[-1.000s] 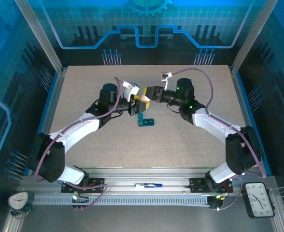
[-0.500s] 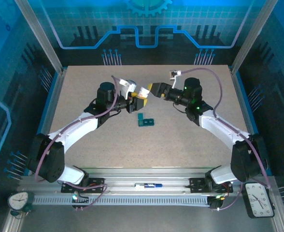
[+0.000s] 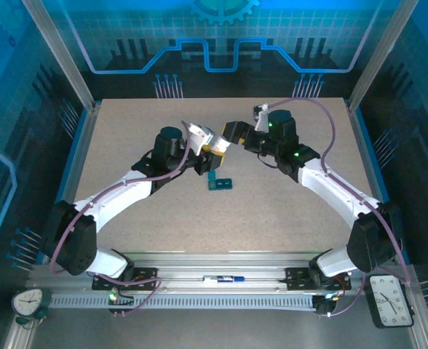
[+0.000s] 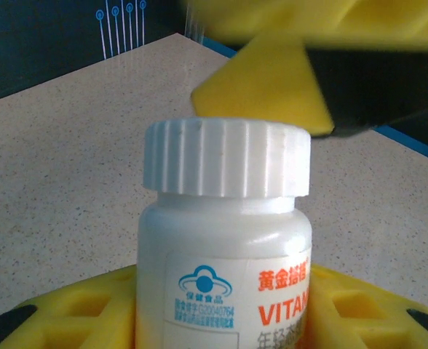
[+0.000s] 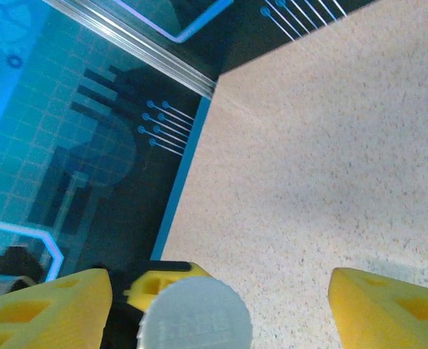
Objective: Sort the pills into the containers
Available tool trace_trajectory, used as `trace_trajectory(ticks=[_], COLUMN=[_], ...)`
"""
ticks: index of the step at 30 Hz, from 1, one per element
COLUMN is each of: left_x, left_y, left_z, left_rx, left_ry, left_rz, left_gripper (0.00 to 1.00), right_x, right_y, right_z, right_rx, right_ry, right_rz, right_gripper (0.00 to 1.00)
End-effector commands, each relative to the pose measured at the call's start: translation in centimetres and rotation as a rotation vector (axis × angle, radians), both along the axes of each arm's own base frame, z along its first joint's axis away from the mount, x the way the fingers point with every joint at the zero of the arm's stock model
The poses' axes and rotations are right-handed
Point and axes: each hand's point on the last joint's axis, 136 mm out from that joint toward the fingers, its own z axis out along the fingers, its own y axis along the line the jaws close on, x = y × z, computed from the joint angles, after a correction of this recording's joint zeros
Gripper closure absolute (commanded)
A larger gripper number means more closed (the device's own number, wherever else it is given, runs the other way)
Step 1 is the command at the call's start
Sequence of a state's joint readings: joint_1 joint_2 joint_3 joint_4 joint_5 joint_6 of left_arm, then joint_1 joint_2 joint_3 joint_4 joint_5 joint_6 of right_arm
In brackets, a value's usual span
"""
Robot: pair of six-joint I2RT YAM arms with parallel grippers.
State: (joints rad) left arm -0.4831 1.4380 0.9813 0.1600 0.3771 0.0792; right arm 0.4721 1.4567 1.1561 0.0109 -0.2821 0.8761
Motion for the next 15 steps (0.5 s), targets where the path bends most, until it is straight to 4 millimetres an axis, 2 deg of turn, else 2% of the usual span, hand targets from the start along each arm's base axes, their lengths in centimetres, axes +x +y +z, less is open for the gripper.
trace_trajectory(ticks=[1,4,11,15], left_x=[0.41,0.35,0.27,0.17], left_y=[-0.46,-0.71,-0.81,-0.69], left_z=[1.79,1.72,1.66,2.27], left_rx=[0.003,0.006,-0.004,-0.039], left_ry=[-0.057,-0.058,-0.046,-0.045], left_rz=[-0.003,-0.007,-0.004,0.003], left_gripper=[0.86,0.86,0.86,0.87], right_x=[0.11,-0.01,-0.07,0.06], right_y=[1.0,1.66,1.84,1.63], right_z=[-0.27,-0.46,-0.52,0.25], right_rx=[-0.012,-0.01,0.001,0.066], right_ry=[0.029,0.03,0.013,-0.088], right_rz=[-0.001,0.013,0.03,0.078], right_gripper=[0.22,0.25,0.52,0.57])
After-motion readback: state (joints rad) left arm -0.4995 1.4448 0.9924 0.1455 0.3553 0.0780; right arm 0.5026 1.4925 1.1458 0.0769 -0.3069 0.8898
